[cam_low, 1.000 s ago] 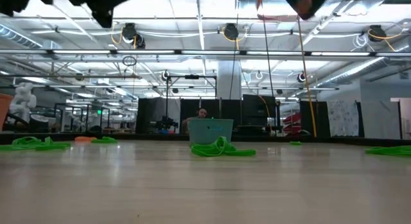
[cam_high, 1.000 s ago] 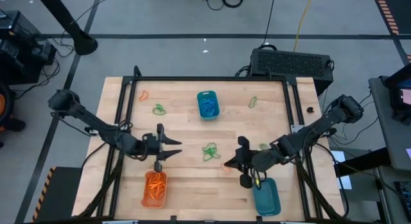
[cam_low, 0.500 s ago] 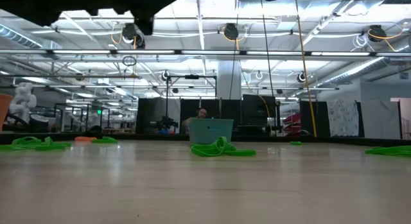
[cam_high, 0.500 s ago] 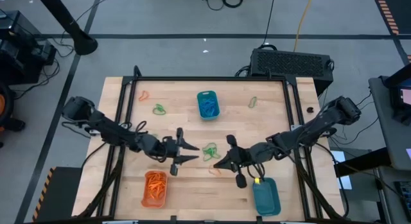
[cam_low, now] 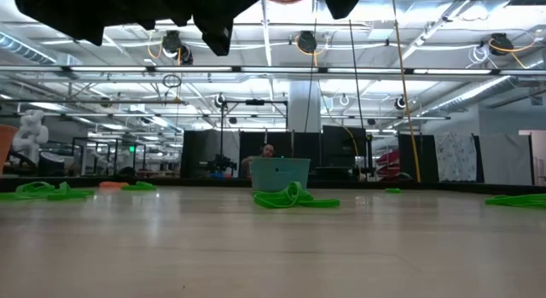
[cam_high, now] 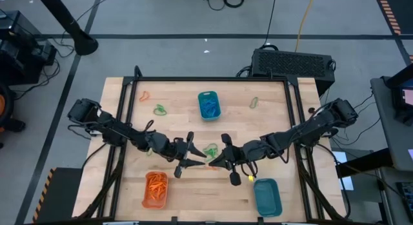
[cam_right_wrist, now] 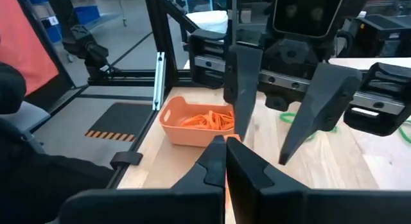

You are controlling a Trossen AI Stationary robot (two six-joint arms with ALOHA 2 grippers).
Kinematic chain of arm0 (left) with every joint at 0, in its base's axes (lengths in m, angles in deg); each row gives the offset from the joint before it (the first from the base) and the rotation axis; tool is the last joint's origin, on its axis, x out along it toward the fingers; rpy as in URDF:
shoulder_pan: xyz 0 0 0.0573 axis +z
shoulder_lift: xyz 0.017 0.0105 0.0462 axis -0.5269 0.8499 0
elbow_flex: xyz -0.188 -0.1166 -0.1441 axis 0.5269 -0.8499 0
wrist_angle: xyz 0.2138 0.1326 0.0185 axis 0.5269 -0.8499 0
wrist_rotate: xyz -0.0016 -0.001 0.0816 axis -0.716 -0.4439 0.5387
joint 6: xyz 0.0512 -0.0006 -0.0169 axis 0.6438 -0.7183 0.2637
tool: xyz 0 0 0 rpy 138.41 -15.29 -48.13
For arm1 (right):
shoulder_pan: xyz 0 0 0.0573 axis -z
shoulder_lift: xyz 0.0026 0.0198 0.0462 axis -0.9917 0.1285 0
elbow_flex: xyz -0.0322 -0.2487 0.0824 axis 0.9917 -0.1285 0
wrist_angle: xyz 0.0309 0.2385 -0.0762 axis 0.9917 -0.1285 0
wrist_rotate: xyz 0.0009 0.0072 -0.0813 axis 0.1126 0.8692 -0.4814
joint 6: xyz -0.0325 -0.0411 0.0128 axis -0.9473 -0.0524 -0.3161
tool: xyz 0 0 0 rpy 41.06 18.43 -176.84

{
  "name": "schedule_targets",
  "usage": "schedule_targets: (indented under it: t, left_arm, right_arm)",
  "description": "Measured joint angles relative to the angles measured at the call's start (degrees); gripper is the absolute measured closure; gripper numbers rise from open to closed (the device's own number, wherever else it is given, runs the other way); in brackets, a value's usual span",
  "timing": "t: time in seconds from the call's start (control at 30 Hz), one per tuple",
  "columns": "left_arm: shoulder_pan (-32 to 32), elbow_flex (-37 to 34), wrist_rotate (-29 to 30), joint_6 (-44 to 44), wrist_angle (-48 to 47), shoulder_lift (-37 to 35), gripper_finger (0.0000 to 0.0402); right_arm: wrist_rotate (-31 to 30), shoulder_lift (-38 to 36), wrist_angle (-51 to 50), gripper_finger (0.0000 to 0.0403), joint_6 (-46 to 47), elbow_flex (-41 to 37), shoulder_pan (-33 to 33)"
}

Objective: Sort rubber bands into baskets
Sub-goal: Put the orange rubber band into the orange bin

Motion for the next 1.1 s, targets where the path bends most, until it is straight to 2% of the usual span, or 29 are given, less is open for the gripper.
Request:
schedule_targets:
  t: [0.17,0.47,1.1]
  left_arm:
    - [0.2,0.0,-1.9,0.0,0.0,0.0,0.0265]
    - [0.2,0.0,-2.1,0.0,-0.3,0.0,0.0265]
    - [0.8,0.0,-2.0,0.0,-1.5,0.0,0.0265]
  right_arm:
    - [0.1,0.0,-0.3,0.0402,0.0,0.0,0.2]
    - [0.3,0.0,-3.4,0.0402,1.6,0.0,0.2]
    - [-0.1,0.0,0.0,0.0403,0.9,0.0,2.1]
